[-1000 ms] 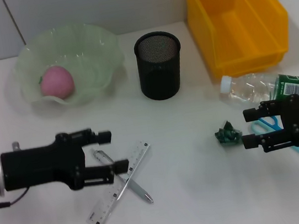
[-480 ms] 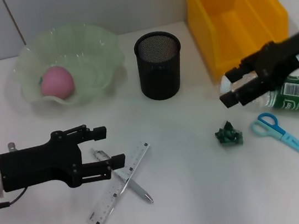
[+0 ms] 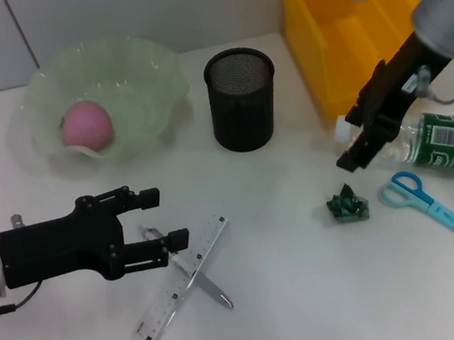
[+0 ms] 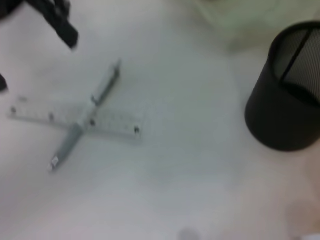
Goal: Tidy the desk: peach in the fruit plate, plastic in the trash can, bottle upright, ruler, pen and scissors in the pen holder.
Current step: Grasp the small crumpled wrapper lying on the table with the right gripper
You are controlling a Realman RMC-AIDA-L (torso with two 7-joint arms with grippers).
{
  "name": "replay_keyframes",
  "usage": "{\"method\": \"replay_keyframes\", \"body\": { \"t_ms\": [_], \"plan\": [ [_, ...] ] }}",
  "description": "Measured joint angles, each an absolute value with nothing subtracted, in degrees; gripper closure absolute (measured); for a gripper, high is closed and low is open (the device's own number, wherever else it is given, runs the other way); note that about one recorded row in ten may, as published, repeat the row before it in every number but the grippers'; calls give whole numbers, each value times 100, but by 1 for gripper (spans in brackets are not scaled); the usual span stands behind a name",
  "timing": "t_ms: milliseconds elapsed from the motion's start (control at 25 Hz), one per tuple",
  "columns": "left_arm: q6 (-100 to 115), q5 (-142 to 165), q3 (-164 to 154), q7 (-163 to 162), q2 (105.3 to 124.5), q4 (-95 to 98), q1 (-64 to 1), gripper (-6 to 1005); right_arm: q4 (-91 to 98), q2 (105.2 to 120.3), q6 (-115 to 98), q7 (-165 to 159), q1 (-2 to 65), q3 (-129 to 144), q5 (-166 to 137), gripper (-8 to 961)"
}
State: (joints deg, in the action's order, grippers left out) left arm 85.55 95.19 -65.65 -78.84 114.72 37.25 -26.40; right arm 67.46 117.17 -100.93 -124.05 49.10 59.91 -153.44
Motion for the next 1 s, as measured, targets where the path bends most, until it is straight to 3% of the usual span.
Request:
{"method": "replay_keyframes", "body": {
  "t_ms": [280,1000],
  "plan": [
    [8494,9519,-6555,-7894,11485,3710,-2643,171,6043,11880,-9584,-12273,4967,6643,-15491,171],
    [8428,9519,-6492,-7885,11508,3668,-2646,171,5093,11902,-8627,-12167,4975,7089,-15501,172]
  ]
}}
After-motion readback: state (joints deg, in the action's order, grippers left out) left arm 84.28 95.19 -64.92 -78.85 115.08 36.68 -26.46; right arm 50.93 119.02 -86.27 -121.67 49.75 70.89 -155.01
